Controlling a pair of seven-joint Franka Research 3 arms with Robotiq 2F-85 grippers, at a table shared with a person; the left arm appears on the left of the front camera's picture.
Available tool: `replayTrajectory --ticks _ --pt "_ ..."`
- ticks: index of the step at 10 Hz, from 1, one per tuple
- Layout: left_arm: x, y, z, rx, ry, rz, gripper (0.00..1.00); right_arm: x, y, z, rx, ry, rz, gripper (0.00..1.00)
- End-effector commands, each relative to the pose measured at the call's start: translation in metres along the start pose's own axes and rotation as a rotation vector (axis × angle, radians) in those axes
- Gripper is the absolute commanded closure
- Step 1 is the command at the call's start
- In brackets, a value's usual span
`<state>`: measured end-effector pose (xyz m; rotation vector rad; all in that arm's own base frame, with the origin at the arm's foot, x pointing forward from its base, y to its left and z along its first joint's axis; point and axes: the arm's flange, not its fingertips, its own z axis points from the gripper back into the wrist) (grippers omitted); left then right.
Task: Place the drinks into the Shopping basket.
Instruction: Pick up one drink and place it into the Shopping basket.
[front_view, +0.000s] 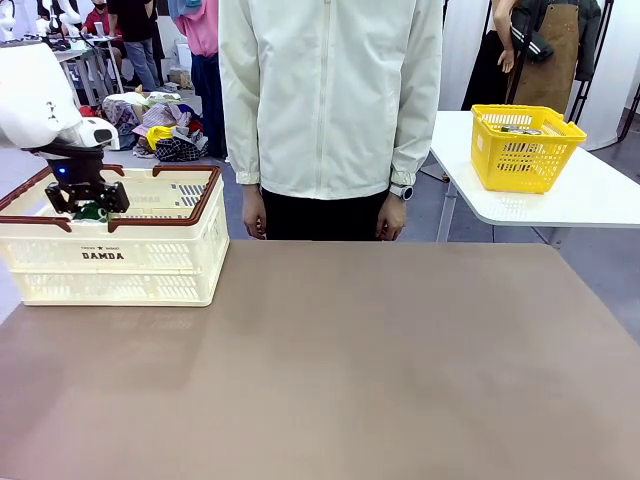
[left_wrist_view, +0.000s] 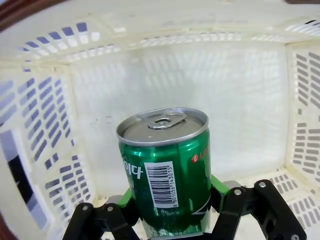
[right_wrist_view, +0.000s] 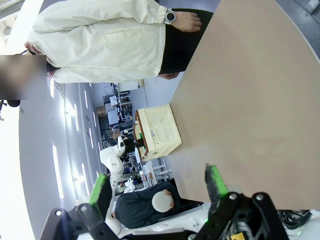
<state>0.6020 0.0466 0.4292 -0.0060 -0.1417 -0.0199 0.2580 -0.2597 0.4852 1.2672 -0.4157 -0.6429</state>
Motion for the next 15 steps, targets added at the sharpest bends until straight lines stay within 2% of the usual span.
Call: replayTrajectory --ticks 1,8,9,10,11,15 --pt "0.012 0.005 0.001 -0.019 0.038 0.022 1.0 0.0 0.001 0.002 0.005 0.008 0.027 0.0" --pt "0.021 0.003 -0.026 0.035 0.099 0.052 1.0 0.0 0.001 0.002 0.005 0.008 0.027 0.0" --pt "0.022 0.002 -0.026 0.039 0.097 0.048 0.88 0.0 0.001 0.002 0.005 0.008 0.027 0.0" --pt "0.022 0.002 -0.027 0.043 0.097 0.046 0.31 0.0 0.001 0.002 0.005 0.008 0.027 0.0" --pt "0.021 0.001 -0.027 0.046 0.093 0.043 0.0 0.0 0.001 0.002 0.005 0.008 0.027 0.0" --pt "0.02 0.001 -0.026 0.044 0.081 0.043 0.0 0.0 0.001 0.002 0.005 0.008 0.027 0.0"
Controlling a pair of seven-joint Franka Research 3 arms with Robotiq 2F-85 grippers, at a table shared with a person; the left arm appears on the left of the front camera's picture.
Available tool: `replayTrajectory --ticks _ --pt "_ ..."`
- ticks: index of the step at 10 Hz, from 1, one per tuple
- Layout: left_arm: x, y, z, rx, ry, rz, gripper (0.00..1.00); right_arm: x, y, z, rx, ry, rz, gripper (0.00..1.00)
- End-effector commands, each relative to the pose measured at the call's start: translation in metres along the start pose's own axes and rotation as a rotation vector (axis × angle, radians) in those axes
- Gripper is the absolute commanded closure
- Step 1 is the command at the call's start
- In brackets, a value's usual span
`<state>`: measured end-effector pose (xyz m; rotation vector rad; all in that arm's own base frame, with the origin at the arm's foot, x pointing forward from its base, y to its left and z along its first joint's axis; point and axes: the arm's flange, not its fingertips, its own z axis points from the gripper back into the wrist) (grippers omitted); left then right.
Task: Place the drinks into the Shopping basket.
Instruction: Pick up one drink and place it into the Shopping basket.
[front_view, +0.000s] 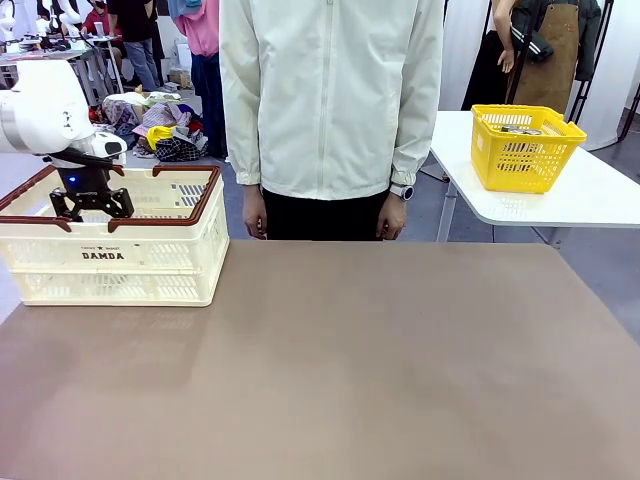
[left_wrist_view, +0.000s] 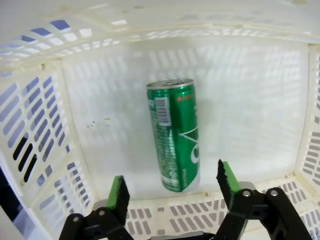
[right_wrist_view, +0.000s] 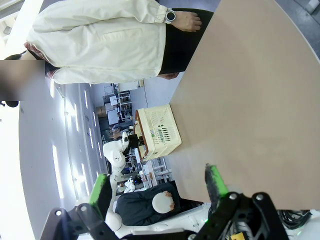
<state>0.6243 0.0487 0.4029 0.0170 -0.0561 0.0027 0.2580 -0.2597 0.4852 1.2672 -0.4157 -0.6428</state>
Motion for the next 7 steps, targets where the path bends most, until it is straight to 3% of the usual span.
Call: replayTrajectory --ticks 1,5,7 --pt "0.002 -0.002 0.004 0.021 -0.004 0.024 0.0 0.0 0.001 0.002 0.005 0.007 0.027 0.0" --pt "0.0 -0.001 0.023 -0.024 -0.021 0.015 0.0 0.0 0.001 0.002 0.005 0.007 0.027 0.0" --pt "-0.017 0.004 0.089 -0.128 -0.073 0.015 0.0 0.0 0.001 0.002 0.005 0.007 0.027 0.0"
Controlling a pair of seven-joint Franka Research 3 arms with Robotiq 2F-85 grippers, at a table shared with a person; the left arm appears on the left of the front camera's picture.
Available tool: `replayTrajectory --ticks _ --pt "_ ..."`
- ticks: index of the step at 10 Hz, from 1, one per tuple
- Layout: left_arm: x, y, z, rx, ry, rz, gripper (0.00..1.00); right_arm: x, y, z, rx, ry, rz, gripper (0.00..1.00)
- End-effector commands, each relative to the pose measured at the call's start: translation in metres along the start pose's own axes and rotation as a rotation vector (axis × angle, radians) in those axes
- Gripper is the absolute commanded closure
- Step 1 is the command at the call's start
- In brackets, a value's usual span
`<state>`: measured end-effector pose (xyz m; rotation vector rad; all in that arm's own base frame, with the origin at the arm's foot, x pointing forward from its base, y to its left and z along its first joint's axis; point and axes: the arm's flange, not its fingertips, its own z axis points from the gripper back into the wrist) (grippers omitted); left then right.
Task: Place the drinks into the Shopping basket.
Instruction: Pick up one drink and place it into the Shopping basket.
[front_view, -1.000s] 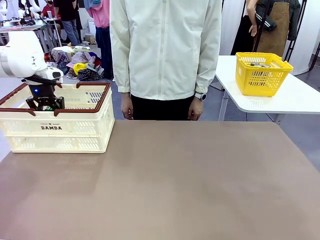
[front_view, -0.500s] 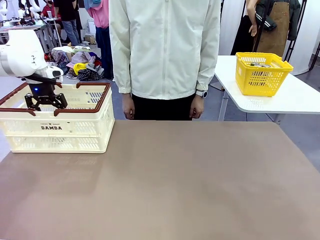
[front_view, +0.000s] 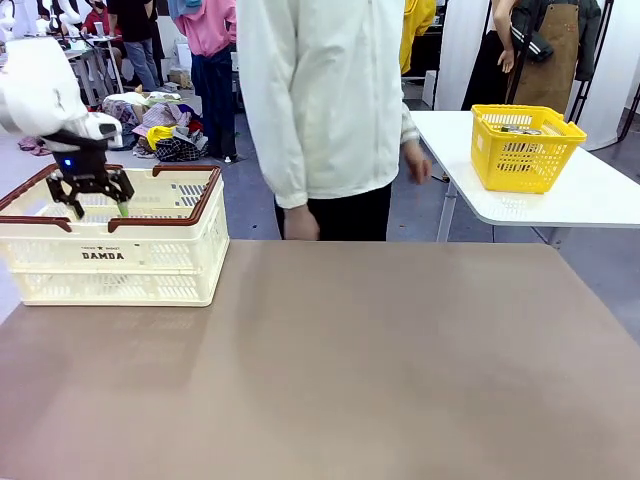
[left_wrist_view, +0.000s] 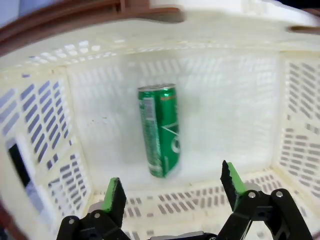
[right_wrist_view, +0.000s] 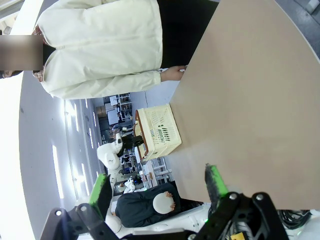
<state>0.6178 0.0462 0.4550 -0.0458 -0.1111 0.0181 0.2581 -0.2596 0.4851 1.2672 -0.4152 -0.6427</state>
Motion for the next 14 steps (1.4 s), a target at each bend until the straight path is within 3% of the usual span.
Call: replayTrajectory --ticks 1,3,5,8,9,10,12,14 --pt "-0.02 0.005 0.073 -0.13 -0.038 0.014 0.0 0.0 0.001 0.002 0.005 0.007 0.027 0.0" --pt "-0.045 0.011 0.133 -0.444 -0.11 0.067 0.0 0.0 0.001 0.002 0.005 0.007 0.027 0.0" --pt "-0.104 0.045 0.164 -0.811 -0.083 -0.098 0.0 0.0 0.001 0.002 0.005 0.007 0.027 0.0" --pt "-0.186 0.134 0.129 -1.209 -0.067 -0.343 0.0 0.0 0.001 0.002 0.005 0.007 0.027 0.0" --pt "-0.211 0.161 0.103 -1.314 -0.111 -0.338 0.0 0.0 0.001 0.002 0.005 0.007 0.027 0.0" --pt "-0.234 0.174 0.083 -1.375 -0.142 -0.316 0.0 0.0 0.001 0.002 0.005 0.007 0.027 0.0" --pt "-0.256 0.183 0.058 -1.385 -0.215 -0.244 0.0 0.0 0.001 0.002 0.005 0.007 0.027 0.0" --pt "-0.257 0.181 0.075 -1.387 -0.207 -0.311 0.0 0.0 0.001 0.002 0.005 0.007 0.027 0.0"
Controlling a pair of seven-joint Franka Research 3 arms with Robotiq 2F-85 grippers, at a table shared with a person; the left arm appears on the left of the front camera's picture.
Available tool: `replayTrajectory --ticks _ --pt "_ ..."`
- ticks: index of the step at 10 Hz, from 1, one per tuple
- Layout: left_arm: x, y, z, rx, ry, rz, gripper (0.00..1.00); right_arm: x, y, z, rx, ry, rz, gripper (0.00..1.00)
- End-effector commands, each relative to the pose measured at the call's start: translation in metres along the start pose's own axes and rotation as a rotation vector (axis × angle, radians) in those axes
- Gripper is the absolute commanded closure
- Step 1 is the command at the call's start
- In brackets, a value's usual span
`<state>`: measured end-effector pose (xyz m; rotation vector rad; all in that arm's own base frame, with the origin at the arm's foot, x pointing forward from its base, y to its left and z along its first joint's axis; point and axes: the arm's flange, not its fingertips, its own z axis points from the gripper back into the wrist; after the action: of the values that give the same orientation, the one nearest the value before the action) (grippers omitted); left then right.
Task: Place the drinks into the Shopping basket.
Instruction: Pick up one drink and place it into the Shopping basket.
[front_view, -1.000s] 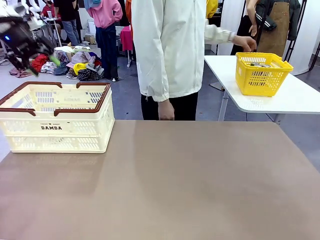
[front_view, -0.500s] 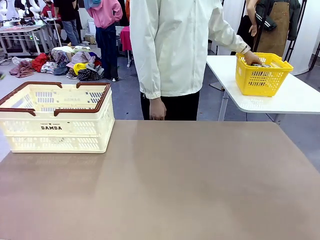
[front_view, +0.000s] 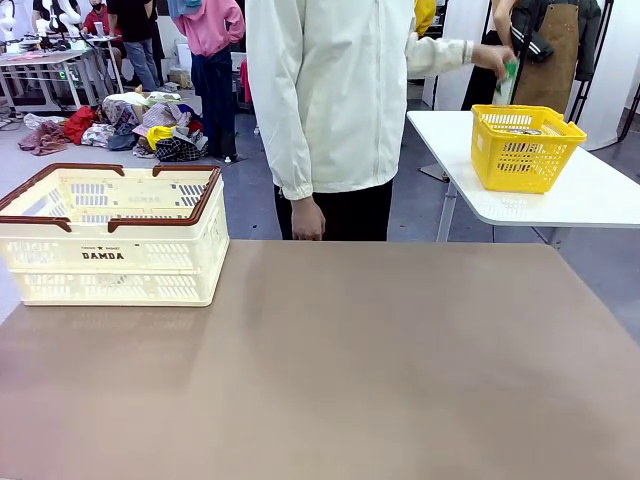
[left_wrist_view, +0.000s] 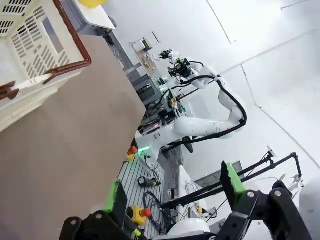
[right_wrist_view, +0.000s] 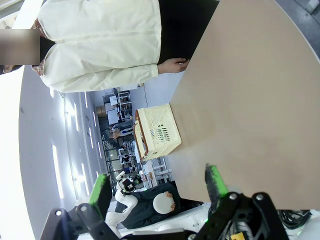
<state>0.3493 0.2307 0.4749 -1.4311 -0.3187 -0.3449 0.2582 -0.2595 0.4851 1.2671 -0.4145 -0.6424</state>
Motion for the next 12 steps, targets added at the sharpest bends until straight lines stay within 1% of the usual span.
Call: replayTrajectory --ticks 1,12 --pt "0.009 -0.0156 -0.0041 0.011 0.017 -0.019 0.0 0.0005 0.0013 0.0019 0.006 0.006 0.027 0.0" --pt "0.009 -0.0156 -0.0041 0.011 0.017 -0.019 0.0 0.0005 0.0013 0.0019 0.006 0.006 0.027 0.0"
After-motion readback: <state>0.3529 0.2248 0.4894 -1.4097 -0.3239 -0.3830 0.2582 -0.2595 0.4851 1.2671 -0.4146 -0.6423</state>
